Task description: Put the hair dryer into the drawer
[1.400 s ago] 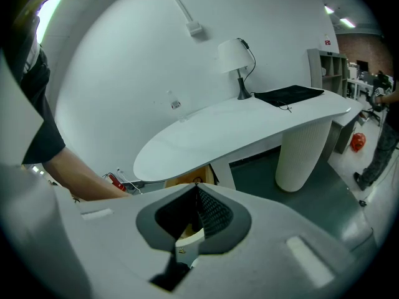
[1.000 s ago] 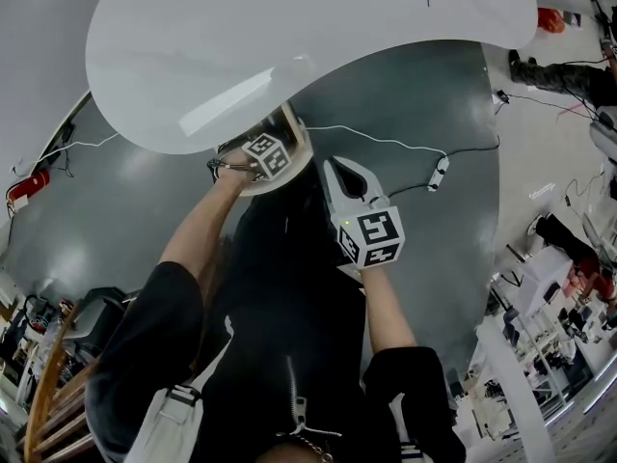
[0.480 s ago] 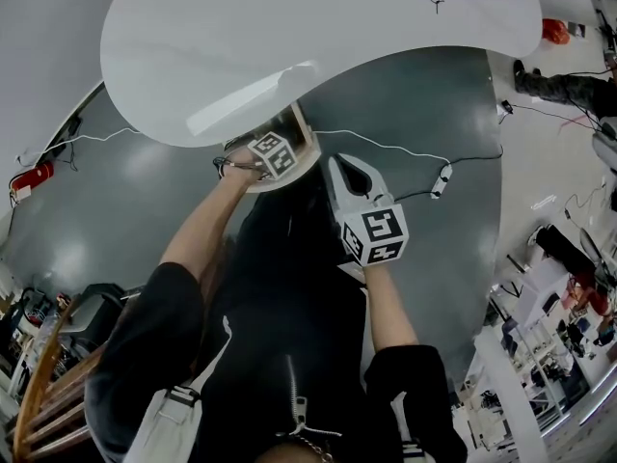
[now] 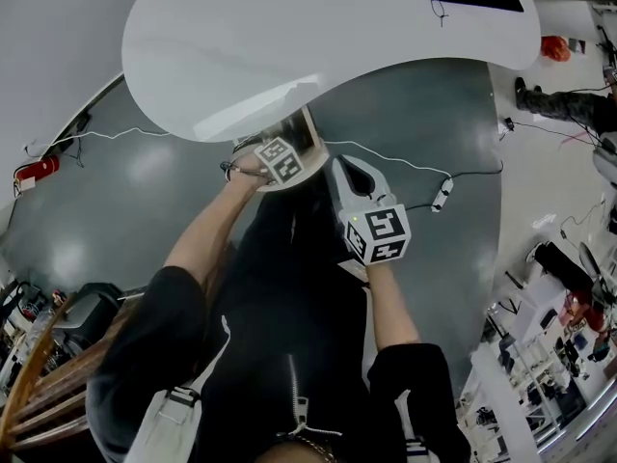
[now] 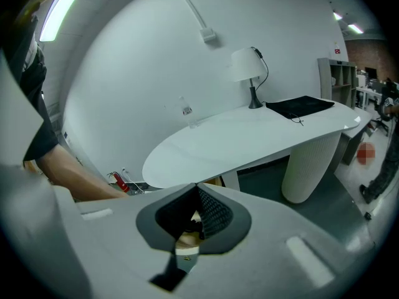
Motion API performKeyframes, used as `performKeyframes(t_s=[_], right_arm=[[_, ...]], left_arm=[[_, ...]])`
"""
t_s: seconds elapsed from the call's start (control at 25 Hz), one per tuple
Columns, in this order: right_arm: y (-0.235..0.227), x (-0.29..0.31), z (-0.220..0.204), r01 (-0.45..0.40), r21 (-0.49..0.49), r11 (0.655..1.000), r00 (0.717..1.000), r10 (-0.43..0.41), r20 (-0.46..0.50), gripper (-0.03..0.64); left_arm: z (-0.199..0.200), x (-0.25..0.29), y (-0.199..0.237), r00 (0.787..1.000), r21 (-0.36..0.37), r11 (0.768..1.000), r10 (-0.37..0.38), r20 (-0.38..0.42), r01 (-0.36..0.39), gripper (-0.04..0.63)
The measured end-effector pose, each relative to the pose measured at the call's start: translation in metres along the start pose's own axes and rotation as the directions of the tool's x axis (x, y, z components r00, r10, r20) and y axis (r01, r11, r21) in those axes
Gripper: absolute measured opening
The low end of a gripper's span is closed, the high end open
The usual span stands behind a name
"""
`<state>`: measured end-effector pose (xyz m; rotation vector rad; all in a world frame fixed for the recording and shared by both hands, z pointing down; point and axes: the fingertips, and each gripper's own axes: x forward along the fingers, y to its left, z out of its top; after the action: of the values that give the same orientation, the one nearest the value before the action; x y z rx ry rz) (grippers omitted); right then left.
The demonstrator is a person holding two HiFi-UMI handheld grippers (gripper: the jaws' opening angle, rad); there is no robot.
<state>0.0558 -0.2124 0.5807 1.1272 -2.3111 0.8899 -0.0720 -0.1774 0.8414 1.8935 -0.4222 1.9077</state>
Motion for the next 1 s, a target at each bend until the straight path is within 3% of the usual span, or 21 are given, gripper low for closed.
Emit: performKeyframes(t_s=[0.32, 0.76, 1.0], right_arm=[[0.013, -0.003, 0.007, -0.018, -0.042, 0.999, 1.0, 0.019, 0.014, 0.003], [0.024, -0.011, 0.025, 0.0, -0.088, 0.996, 0.998, 0.005, 0.062, 0.003], [0.036, -0.018, 0.04, 0.008, -0.123, 0.992, 0.996, 0.003, 0.093, 0.003]], left_arm=[[-0.003, -0.036, 0.003, 0.996, -0.029, 0.999, 0.046, 0.082, -0.043, 0.031], [-0.026, -0.08, -0.003, 0.984, -0.114, 0.993, 0.062, 0.168, -0.043, 0.017], [-0.029, -0.121, -0.006, 0.952, -0.196, 0.98, 0.089, 0.293, -0.031, 0.017]])
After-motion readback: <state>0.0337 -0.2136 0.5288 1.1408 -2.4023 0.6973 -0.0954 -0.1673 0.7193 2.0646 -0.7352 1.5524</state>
